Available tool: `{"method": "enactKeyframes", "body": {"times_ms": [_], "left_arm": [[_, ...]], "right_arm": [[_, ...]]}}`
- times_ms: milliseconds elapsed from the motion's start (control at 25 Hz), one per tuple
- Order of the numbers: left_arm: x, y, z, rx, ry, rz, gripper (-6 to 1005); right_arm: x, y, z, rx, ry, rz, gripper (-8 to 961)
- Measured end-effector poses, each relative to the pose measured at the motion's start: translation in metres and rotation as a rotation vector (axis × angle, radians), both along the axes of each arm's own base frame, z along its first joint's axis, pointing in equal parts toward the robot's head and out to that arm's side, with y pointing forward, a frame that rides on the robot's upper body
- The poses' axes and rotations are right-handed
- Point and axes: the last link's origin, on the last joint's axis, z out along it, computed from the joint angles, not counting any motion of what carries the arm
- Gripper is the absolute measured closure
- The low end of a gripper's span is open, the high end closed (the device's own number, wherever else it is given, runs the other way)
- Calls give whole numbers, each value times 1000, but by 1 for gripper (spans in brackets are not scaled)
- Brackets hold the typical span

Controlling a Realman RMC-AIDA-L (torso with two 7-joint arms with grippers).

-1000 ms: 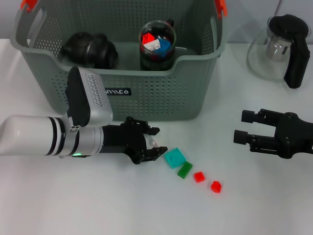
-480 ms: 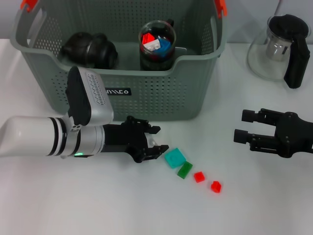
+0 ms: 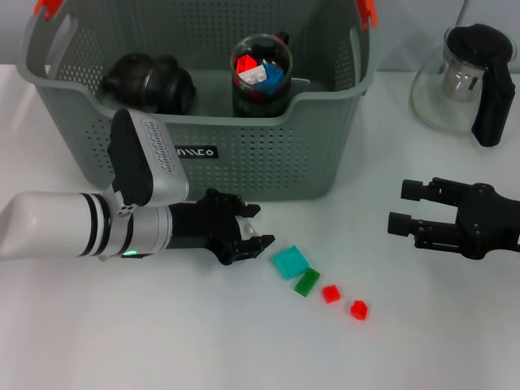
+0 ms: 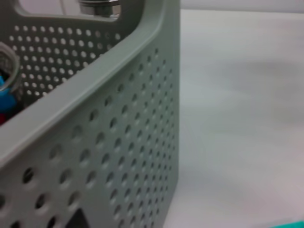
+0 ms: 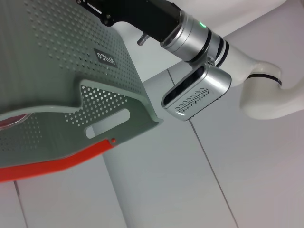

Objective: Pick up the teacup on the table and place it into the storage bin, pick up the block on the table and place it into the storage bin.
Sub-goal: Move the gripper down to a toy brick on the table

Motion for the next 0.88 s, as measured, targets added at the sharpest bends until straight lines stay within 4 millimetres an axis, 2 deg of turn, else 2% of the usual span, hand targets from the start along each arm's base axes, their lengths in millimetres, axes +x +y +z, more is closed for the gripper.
{"method": "enactKeyframes", "body": {"times_ms": [880], "left_arm": [[1,-3,-3,-20,15,-7,553]], "right_arm": [[1,-1,0,0,-1,-3,132]]}}
